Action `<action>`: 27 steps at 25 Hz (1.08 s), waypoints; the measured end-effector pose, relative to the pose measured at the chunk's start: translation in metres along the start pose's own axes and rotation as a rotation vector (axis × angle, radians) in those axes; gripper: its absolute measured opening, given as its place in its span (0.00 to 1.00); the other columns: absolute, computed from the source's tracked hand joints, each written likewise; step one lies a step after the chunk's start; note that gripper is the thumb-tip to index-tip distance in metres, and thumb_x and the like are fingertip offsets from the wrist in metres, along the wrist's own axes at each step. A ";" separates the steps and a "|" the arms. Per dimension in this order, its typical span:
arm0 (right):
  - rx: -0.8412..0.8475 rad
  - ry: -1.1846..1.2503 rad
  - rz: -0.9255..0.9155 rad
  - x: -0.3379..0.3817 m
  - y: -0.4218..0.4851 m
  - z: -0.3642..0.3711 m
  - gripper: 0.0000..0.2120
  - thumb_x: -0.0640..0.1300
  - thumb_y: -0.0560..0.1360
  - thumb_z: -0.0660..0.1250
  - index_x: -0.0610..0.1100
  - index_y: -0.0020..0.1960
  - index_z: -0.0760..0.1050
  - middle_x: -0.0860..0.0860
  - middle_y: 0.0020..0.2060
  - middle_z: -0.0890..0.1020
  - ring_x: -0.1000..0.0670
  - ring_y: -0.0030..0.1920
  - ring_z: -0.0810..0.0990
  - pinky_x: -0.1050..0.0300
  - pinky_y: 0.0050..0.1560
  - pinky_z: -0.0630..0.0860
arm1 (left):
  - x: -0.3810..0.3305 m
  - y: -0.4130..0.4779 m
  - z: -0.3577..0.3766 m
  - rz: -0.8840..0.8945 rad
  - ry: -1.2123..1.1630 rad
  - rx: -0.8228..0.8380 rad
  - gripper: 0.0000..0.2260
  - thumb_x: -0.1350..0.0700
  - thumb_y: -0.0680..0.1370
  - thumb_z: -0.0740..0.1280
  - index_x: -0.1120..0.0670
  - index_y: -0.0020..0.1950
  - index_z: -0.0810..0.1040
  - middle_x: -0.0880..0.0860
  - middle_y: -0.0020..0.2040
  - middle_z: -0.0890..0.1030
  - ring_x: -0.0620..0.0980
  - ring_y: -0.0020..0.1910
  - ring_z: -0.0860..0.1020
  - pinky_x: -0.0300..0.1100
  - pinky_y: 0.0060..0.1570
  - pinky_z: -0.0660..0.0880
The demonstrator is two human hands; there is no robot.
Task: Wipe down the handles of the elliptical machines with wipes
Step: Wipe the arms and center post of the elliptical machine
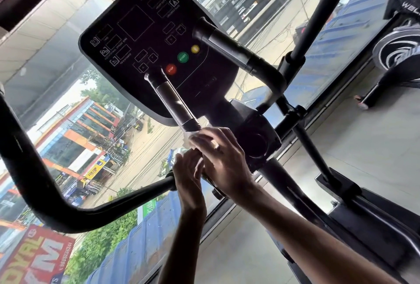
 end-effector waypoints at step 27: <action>-0.070 0.072 0.999 -0.146 -0.142 0.114 0.10 0.36 0.81 0.69 0.38 0.59 0.85 0.46 0.52 0.87 0.50 0.54 0.85 0.75 0.64 0.68 | -0.005 -0.004 0.006 0.363 0.411 -0.258 0.09 0.52 0.75 0.69 0.56 0.50 0.81 0.41 0.41 0.85 0.37 0.42 0.82 0.30 0.44 0.75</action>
Point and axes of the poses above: each hand's wrist, its own y-axis towards the middle knuckle, its own z-axis out of the palm, x = y × z, the point moved 7 cm from there along y, towards the middle knuckle
